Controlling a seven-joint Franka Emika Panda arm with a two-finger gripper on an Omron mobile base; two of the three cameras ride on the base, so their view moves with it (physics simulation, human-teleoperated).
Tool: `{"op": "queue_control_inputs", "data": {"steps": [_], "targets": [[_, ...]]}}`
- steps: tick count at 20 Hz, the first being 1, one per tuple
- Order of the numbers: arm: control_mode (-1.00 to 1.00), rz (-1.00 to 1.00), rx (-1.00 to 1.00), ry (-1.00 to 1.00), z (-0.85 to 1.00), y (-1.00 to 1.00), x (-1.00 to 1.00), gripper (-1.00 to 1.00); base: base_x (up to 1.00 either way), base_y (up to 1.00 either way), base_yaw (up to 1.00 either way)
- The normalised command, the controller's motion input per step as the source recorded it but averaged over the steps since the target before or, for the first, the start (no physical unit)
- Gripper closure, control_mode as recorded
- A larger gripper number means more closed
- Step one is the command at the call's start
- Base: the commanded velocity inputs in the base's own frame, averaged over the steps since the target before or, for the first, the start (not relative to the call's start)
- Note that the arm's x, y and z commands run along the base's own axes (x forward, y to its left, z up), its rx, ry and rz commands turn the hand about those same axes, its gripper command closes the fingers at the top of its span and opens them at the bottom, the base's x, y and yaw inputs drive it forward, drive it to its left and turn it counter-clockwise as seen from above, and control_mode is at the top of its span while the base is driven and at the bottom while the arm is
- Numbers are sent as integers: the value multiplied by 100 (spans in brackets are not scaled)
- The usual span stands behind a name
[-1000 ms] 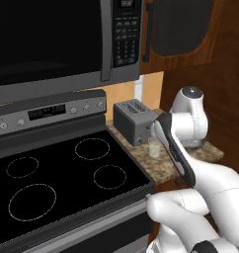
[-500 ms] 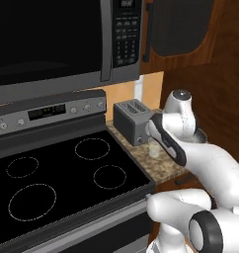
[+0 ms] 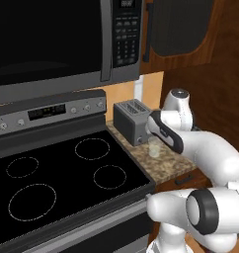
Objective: Grab a lemon wedge from the fridge and one ice cube from the ice bowl, and put them in the glass of lemonade.
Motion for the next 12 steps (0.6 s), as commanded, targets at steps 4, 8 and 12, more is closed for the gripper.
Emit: {"op": "queue_control_inputs", "data": {"steps": [4, 8, 12], "targets": [[-100, 0, 0, 9, -26, 2, 0, 100, 0, 0, 0], [-100, 0, 0, 1, -8, 0, 1, 100, 0, 0, 0], [-100, 0, 0, 0, -2, 0, 0, 100, 0, 0, 0]]}}
